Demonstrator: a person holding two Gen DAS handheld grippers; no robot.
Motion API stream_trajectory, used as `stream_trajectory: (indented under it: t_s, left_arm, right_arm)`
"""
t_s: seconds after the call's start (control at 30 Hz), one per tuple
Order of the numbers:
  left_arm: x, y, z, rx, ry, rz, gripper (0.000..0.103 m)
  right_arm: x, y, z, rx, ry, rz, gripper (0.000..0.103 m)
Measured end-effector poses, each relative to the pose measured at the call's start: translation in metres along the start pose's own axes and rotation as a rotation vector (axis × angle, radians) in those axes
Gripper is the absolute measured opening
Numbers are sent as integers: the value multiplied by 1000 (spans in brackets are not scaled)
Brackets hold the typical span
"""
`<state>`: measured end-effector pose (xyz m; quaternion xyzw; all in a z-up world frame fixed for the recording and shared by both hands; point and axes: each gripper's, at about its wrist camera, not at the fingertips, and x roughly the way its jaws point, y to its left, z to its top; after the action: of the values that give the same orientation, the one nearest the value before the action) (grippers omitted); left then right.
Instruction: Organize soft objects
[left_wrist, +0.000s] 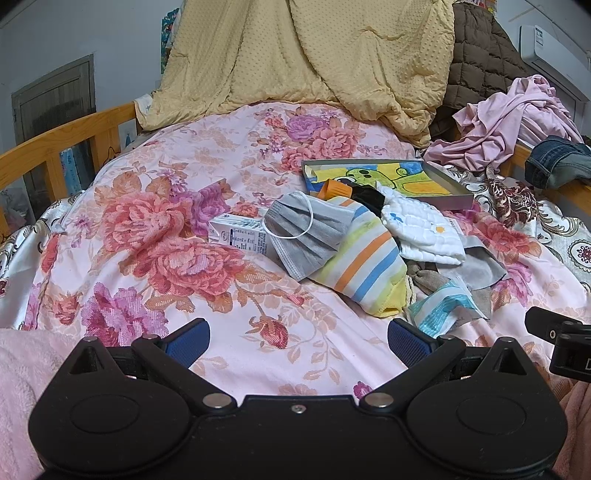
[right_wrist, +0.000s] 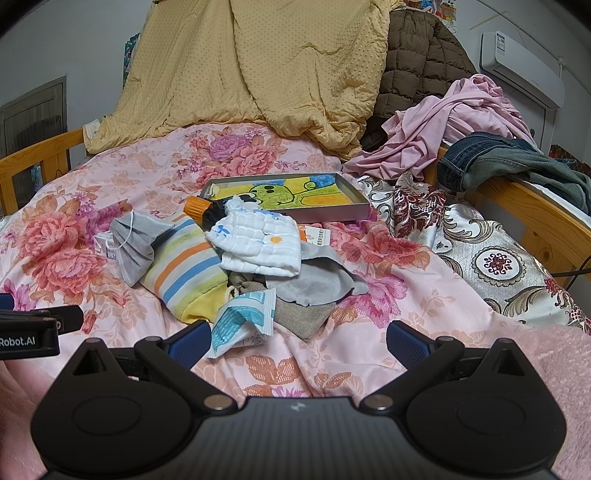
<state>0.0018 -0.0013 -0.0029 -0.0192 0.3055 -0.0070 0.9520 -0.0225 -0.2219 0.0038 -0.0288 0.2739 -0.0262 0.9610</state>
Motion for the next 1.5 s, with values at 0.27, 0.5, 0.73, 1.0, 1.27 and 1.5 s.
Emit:
stream_trajectory:
  t_s: [0.27,0.5,0.73,1.0,1.27,1.5]
  left_arm:
    - [0,0,0,0,1,0,102]
    - [1,0,0,0,0,-1,102]
    - [1,0,0,-1,2,-2,102]
    - [-1,-6,-9,-11,2,-13,102]
    - [-4,-7,-8,-25,2,-16,102]
    - [-5,-3,-3,-39,8,-5,102]
  right_arm:
    - [0,0,0,-1,1,0,103]
    - [0,0,0,-2,1,0,103]
    - [1,1,0,-2,2,0,103]
    - [1,1,0,-5,8,1,103]
    - [3,3,1,-23,29,-5,103]
    - [3,7,2,-33,32,-4,103]
